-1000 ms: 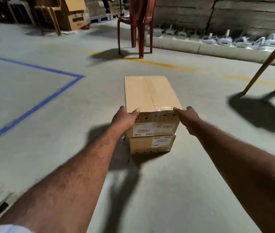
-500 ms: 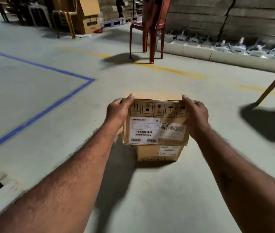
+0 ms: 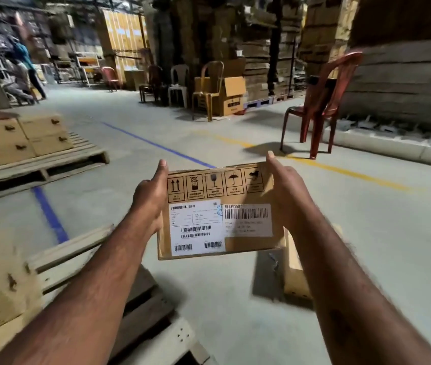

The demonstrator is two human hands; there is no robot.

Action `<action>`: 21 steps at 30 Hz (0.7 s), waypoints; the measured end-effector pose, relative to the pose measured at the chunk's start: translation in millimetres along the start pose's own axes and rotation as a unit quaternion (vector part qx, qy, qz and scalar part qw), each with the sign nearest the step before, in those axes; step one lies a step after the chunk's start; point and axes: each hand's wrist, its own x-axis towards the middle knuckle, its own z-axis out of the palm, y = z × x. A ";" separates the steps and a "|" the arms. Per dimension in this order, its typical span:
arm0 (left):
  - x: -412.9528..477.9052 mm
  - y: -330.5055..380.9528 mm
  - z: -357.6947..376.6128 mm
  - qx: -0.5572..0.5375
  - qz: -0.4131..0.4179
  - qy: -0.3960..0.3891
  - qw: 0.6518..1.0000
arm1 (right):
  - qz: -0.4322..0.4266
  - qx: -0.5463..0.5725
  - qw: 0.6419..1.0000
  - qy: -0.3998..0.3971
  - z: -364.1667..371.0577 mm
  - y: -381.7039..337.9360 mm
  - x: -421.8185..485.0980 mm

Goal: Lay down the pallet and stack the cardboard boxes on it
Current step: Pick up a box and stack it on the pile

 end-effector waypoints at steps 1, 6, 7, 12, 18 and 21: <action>-10.6 5.0 -19.5 0.006 0.006 0.016 1.000 | 0.007 0.017 1.000 -0.018 13.2 -0.2 -18.0; -61.2 20.7 -95.1 0.072 0.019 0.086 0.994 | 0.066 0.112 0.989 -0.072 64.2 14.5 -85.6; -68.1 23.1 -106.7 0.080 0.024 0.095 0.992 | 0.076 0.130 0.985 -0.081 72.5 15.5 -94.9; -96.5 36.1 -149.6 0.074 0.043 0.120 0.989 | 0.118 0.191 0.970 -0.096 98.7 6.8 -115.8; -116.0 40.3 -181.1 0.048 0.044 0.129 0.989 | 0.134 0.189 0.966 -0.112 133.2 3.2 -129.5; -129.2 42.4 -203.7 0.064 0.052 0.140 0.987 | 0.170 0.181 0.955 -0.160 150.0 2.7 -141.7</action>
